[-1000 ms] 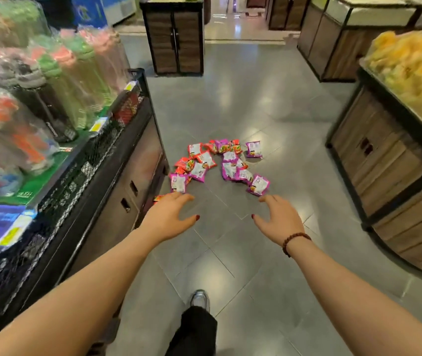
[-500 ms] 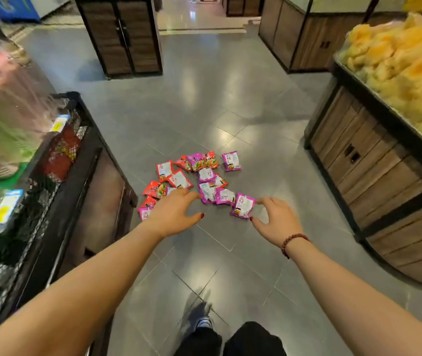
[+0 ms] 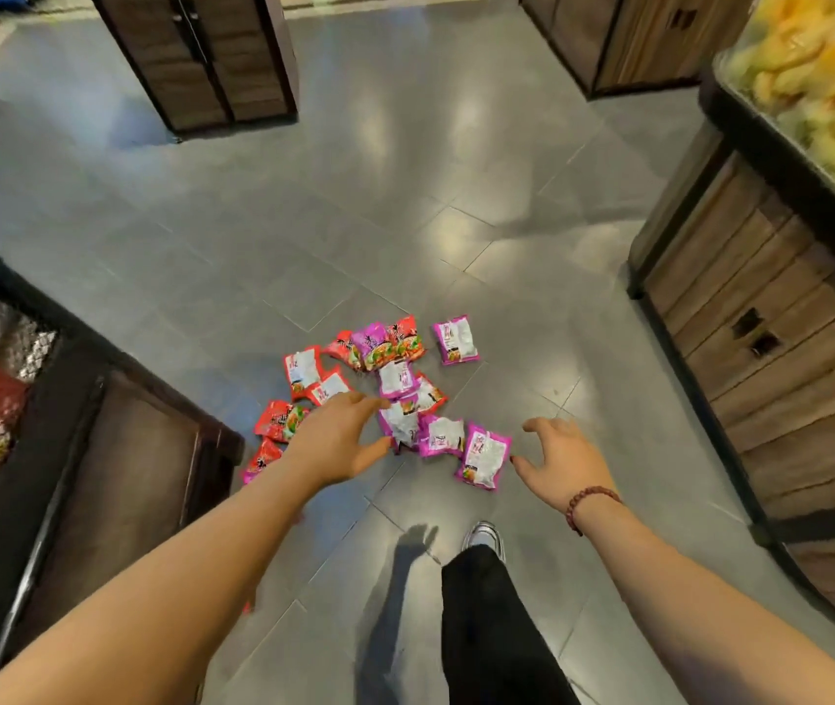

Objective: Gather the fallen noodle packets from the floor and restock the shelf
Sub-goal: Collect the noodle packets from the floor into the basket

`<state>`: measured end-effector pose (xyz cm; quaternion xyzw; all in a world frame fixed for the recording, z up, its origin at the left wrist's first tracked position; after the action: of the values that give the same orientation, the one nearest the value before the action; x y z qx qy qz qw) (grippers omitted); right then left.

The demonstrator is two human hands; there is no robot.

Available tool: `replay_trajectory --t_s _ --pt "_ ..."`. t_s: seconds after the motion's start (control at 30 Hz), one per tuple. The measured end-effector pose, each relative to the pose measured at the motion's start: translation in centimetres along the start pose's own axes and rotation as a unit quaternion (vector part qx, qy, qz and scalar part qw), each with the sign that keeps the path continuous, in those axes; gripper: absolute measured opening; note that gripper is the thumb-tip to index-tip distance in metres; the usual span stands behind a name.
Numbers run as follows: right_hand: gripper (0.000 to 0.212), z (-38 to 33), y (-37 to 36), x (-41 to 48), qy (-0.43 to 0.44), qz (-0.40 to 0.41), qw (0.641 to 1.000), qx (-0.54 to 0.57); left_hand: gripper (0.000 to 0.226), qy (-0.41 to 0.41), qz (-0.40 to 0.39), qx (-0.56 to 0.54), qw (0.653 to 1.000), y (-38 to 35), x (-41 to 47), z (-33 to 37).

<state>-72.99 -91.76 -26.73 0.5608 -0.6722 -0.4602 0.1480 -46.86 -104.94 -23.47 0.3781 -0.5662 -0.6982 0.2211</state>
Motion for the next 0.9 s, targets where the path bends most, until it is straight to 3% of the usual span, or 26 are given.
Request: replay_trajectory --t_s 0.13,0.3,0.57,0.73,0.9 --pt "0.047 2.1 1.7 8.3 -0.019 -0.034 0.999 0.008 0.058 0.027 -0.041 -0.028 0.998 0.5 8.4 0.2" --pt "0.050 2.9 3.5 14.9 -0.054 -0.056 0.996 0.045 0.083 -0.002 -0.068 -0.013 0.998 0.1 16.5 0.4" --pt "0.050 4.9 1.7 22.6 -0.112 -0.069 0.988 0.079 0.057 -0.019 -0.094 -0.030 0.995 -1.8 27.9 -0.3" --pt "0.045 8.9 -3.4 28.1 -0.178 -0.083 0.969 0.150 0.054 -0.011 -0.104 -0.056 0.993 -8.8 34.1 -1.4" --pt "0.047 15.1 -12.2 33.1 -0.229 -0.111 0.944 0.210 0.063 0.002 -0.138 -0.070 0.988 -20.5 39.6 -1.3"
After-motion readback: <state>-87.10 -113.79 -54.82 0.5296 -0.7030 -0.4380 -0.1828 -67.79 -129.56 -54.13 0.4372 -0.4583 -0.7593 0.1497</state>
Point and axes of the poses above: each hand's wrist, its own x-axis towards the middle knuckle, its own y-axis out of the back of the hand, z = x × y, the point moved 1 cm from there along x, towards the middle knuckle, and after that the axes turned 13 degrees about x, right-handed, at the moved point
